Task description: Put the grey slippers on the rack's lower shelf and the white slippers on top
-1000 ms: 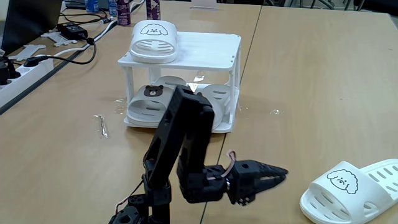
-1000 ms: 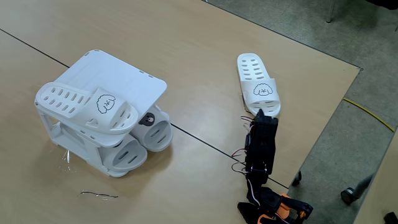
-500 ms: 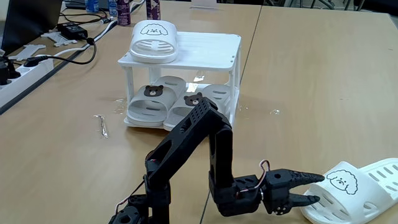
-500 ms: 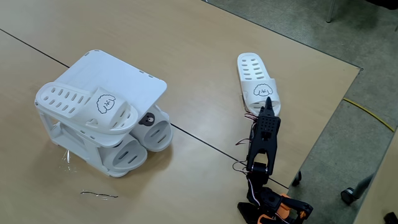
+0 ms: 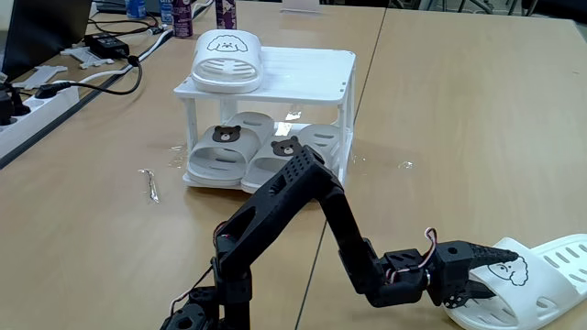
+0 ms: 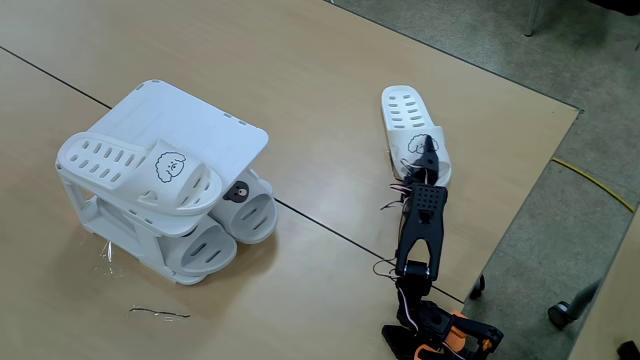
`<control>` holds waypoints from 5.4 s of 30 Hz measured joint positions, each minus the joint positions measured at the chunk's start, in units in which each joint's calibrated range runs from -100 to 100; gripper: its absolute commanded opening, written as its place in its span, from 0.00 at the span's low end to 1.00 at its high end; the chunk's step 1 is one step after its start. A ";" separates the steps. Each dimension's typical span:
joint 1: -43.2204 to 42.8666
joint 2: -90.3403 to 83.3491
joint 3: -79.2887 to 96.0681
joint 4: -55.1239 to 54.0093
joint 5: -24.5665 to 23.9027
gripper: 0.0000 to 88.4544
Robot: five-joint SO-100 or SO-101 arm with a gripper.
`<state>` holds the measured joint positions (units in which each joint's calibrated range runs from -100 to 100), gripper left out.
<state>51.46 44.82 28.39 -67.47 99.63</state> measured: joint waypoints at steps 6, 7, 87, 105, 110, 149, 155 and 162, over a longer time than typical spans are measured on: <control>-0.97 7.42 -12.31 2.58 0.00 0.30; -1.27 8.58 -14.29 2.66 0.00 0.30; -52.13 -24.74 -52.65 69.10 0.00 0.01; -54.38 -17.32 -51.66 66.35 0.00 0.32; -54.23 -24.49 -41.15 65.49 0.00 0.31; -53.78 -101.77 70.17 -13.73 0.00 0.02; -53.71 -112.82 70.89 -23.26 0.00 0.02; -53.93 -128.41 71.16 -29.79 0.00 0.02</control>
<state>-2.47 -83.59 99.55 -97.25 99.63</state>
